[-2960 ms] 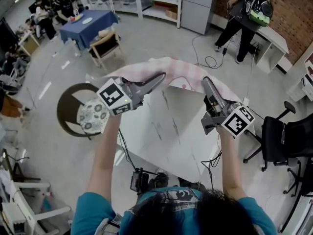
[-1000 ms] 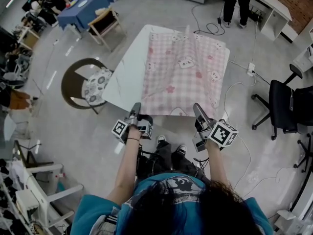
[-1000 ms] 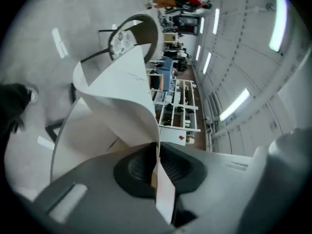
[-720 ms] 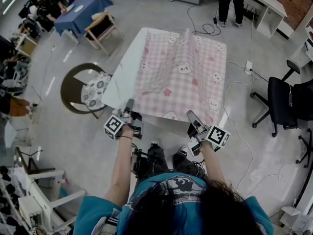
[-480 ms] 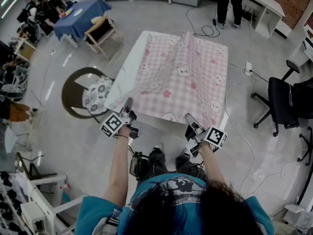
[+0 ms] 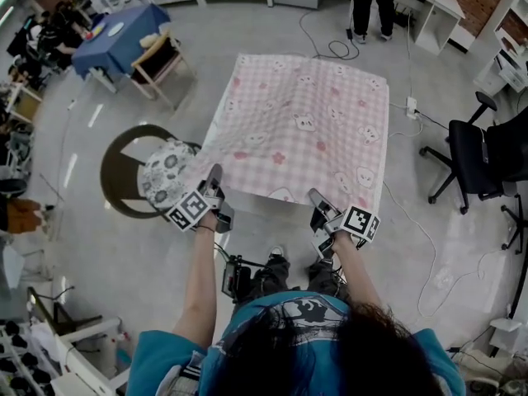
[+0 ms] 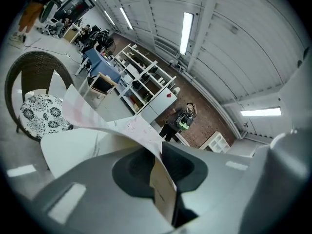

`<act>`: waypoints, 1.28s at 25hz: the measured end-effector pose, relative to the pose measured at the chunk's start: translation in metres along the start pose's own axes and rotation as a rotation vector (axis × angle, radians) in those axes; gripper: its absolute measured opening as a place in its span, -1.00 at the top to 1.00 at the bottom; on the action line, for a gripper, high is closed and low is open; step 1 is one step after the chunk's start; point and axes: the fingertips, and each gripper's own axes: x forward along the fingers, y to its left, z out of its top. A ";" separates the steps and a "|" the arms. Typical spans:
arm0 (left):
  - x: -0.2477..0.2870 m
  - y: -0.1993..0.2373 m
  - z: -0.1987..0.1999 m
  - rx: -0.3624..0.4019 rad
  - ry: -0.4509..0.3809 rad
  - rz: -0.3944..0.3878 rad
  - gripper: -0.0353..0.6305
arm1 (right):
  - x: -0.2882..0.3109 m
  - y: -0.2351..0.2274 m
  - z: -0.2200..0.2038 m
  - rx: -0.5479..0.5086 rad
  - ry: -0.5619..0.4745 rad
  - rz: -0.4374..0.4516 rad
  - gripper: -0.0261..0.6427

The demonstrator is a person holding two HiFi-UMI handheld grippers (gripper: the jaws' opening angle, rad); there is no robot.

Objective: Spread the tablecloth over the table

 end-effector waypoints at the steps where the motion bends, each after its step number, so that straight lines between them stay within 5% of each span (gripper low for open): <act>1: -0.001 0.008 0.001 0.006 0.012 0.006 0.69 | 0.005 -0.002 -0.006 0.006 -0.002 -0.009 0.89; 4: -0.004 0.033 -0.002 0.050 0.059 0.027 0.67 | 0.016 -0.010 -0.022 0.011 -0.004 -0.044 0.90; 10: -0.005 0.069 -0.049 0.006 0.217 0.056 0.66 | 0.007 -0.035 -0.033 -0.060 -0.023 -0.163 0.89; 15: -0.011 0.088 -0.077 0.141 0.334 0.116 0.70 | 0.002 -0.061 -0.051 -0.047 -0.016 -0.268 0.89; 22: -0.018 0.101 -0.095 0.194 0.416 0.142 0.70 | -0.005 -0.095 -0.071 0.022 -0.041 -0.334 0.87; 32: -0.026 0.120 -0.120 0.161 0.476 0.191 0.70 | -0.010 -0.125 -0.086 0.037 -0.054 -0.398 0.84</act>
